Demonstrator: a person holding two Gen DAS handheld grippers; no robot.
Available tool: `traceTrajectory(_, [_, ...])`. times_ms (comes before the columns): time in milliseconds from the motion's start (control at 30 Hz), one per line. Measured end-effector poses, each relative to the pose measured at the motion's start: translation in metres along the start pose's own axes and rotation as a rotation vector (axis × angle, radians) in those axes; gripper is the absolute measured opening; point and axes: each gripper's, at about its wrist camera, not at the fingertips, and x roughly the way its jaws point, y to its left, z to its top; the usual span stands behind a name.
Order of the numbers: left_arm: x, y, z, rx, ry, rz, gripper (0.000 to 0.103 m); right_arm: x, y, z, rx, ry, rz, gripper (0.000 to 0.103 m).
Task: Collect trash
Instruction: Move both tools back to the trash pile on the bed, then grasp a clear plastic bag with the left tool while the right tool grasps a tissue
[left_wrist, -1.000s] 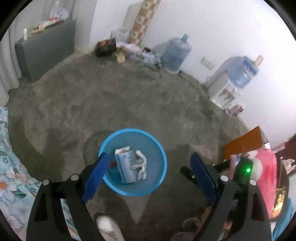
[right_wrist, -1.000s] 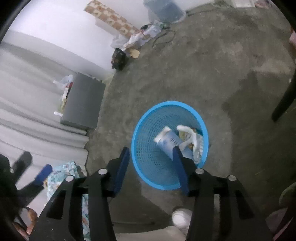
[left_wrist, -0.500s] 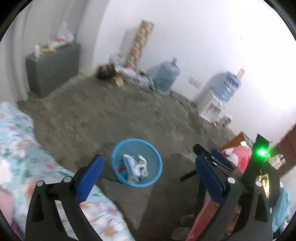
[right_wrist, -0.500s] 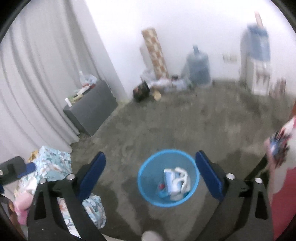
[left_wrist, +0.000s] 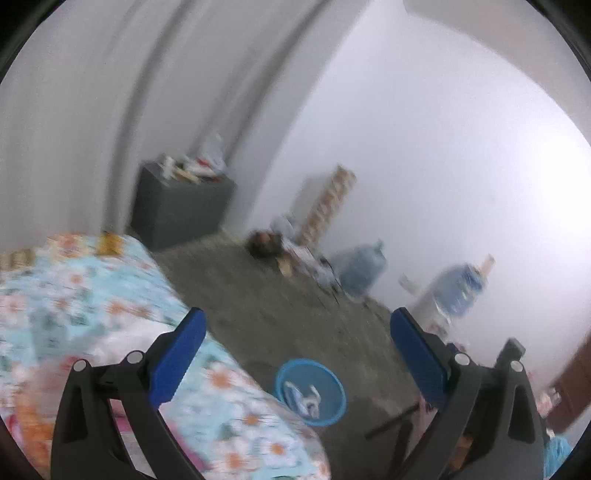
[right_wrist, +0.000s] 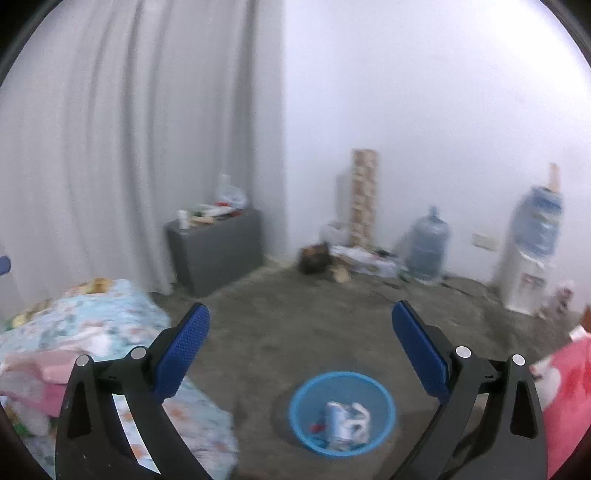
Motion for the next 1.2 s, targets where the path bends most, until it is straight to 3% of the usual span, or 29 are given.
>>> traceTrajectory(167, [-0.070, 0.050, 0.008, -0.071, -0.107, 0.092, 0.098, -0.012, 0.029, 0.011, -0.028, -0.055, 0.179, 0.095])
traceTrajectory(367, [-0.130, 0.098, 0.001, -0.101, -0.153, 0.233, 0.098, -0.009, 0.063, 0.031, -0.001, -0.012, 0.399, 0.095])
traceTrajectory(467, [-0.144, 0.119, -0.008, -0.121, -0.141, 0.280, 0.098, 0.006, 0.077, 0.039, 0.033, 0.067, 0.513, 0.095])
traceTrajectory(600, [-0.152, 0.140, -0.015, -0.147, -0.121, 0.280, 0.098, 0.037, 0.091, 0.044, 0.081, 0.216, 0.629, 0.094])
traceTrajectory(767, [-0.140, 0.138, -0.015, -0.058, -0.095, 0.266, 0.098, 0.068, 0.128, 0.043, 0.096, 0.420, 0.718, 0.092])
traceTrajectory(867, [-0.125, 0.141, -0.016, -0.018, -0.051, 0.290, 0.098, 0.094, 0.146, 0.035, 0.106, 0.564, 0.750, 0.091])
traceTrajectory(967, [-0.107, 0.163, -0.019, -0.062, 0.024, 0.306, 0.098, 0.117, 0.162, 0.021, 0.110, 0.687, 0.741, 0.088])
traceTrajectory(1067, [-0.087, 0.200, -0.024, -0.197, 0.126, 0.278, 0.090, 0.128, 0.171, 0.008, 0.127, 0.757, 0.743, 0.085])
traceTrajectory(1200, [-0.060, 0.256, -0.028, -0.425, 0.277, 0.175, 0.082, 0.156, 0.189, -0.004, 0.149, 0.838, 0.757, 0.084])
